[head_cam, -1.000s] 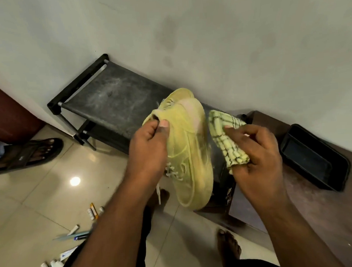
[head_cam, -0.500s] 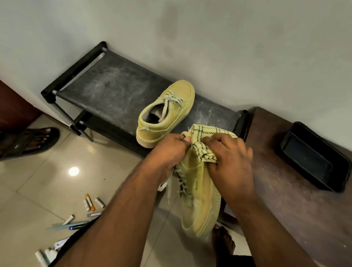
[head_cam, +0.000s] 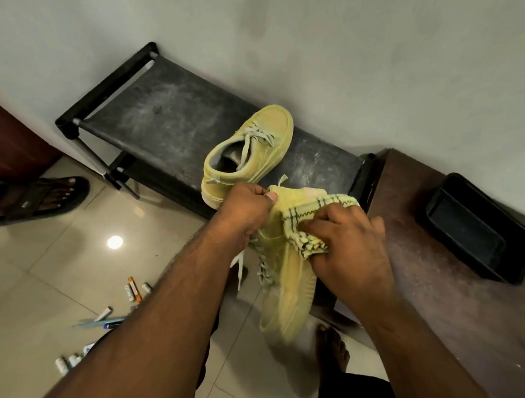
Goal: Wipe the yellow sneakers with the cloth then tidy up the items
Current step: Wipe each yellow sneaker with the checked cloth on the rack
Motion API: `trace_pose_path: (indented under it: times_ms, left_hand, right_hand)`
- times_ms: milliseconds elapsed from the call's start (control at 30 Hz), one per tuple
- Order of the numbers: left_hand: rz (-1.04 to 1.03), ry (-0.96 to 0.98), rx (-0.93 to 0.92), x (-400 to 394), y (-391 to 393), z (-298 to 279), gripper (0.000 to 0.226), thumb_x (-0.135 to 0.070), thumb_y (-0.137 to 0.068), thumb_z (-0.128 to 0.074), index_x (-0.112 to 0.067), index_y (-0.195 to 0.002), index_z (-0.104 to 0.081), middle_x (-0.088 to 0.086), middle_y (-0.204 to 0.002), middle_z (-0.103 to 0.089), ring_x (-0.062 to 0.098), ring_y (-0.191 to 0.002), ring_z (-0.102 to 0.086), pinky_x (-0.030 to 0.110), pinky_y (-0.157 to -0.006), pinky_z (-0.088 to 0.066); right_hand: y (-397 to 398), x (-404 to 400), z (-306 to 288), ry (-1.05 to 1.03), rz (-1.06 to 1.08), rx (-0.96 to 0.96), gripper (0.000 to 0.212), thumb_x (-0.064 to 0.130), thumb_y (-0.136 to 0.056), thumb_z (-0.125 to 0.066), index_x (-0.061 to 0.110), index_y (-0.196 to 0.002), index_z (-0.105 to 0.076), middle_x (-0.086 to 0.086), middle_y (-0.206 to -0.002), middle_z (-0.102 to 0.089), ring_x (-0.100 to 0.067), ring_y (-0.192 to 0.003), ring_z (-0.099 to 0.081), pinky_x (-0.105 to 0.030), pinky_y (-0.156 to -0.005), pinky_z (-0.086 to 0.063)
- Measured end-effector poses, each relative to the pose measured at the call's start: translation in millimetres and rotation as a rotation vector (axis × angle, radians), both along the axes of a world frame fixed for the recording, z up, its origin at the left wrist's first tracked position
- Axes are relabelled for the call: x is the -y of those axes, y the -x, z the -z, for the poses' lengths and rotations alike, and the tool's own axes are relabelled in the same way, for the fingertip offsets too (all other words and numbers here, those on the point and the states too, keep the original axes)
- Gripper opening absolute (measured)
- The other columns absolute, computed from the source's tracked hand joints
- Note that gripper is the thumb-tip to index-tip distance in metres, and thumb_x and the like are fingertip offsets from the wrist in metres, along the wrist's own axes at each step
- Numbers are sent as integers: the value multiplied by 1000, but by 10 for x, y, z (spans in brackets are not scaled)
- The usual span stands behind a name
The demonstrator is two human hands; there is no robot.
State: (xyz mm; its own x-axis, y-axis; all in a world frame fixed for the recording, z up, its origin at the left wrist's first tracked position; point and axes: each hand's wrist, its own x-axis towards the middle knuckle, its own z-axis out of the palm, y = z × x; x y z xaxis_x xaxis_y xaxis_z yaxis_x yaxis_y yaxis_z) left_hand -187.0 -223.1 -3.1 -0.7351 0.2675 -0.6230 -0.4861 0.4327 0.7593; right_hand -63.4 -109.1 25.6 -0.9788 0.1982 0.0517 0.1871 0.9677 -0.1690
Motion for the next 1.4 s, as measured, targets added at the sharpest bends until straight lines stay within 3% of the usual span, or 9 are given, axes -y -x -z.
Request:
trace_pose_path:
  times_ms: [100,267,467,667,800,900,1100,1267,1400]
  left_hand:
    - [58,12,-31,19,-10,8,17,-21,-95,-58,-11,-87,-68,13,-92,-71,24,-82,-63,43,-85,-56]
    - [174,-40,-60,32,-24,-31,20,-18,-94,-59,0,-93,-69,26,-99,-70,24,-77,-62,55,-84,-55]
    - [208,-16,-56,76,-4,5,20,-21,-95,-59,-14,-79,-69,8,-75,-67,22,-68,-58,37,-67,-52]
    - [334,-80,-63,89,-27,-80,22,-18,-94,-61,-8,-75,-68,10,-70,-61,20,-64,-53,35,-64,-47]
    - [308,-35,-124,94,-46,-84,23,-19,-94,-61,-13,-72,-65,-1,-62,-55,11,-57,-47,24,-57,-40]
    - [344,-34,-138,63,-80,-103,18,-17,-95,-60,-12,-80,-68,-5,-65,-57,7,-61,-49,21,-57,-39]
    - [373,-23,-147,63,-84,-101,29,-16,-95,-59,-18,-66,-60,-3,-63,-56,9,-59,-50,24,-61,-42]
    - [348,-16,-131,84,-53,-80,18,-16,-96,-58,-9,-85,-71,0,-81,-69,13,-77,-60,31,-72,-53]
    - [373,-22,-129,51,-74,-124,16,-17,-95,-59,-14,-83,-69,-3,-80,-66,9,-75,-59,25,-71,-49]
  right_hand:
    - [-37,9,-5,5,-10,-6,41,18,-61,-78,35,-98,-72,11,-90,-60,-20,-87,-52,-33,-72,-26]
    - [188,-40,-22,31,142,-38,49,11,-74,-72,34,-117,-66,8,-108,-59,-20,-100,-44,-32,-78,-23]
    - [129,44,-203,27,-5,104,29,25,-73,-65,34,-100,-71,11,-97,-61,-20,-97,-48,-35,-77,-22]
    - [290,-70,-140,96,177,27,44,12,-78,-61,35,-116,-65,11,-114,-58,-21,-106,-43,-32,-80,-22]
    - [186,-82,-264,66,73,147,30,24,-78,-65,38,-104,-69,17,-109,-61,-16,-107,-43,-33,-80,-18]
    - [128,-93,-313,74,39,204,23,35,-79,-66,34,-102,-69,13,-99,-60,-16,-104,-46,-38,-85,-24]
    - [190,-168,-82,167,182,2,42,6,-71,-64,33,-103,-70,16,-103,-59,-18,-104,-45,-32,-82,-20]
    - [48,-208,-100,285,-167,-25,22,19,-70,-65,34,-84,-73,22,-95,-64,-11,-105,-49,-28,-85,-16]
    - [69,-382,-78,302,81,-72,32,8,-69,-64,34,-86,-73,23,-98,-62,-17,-111,-48,-35,-89,-16]
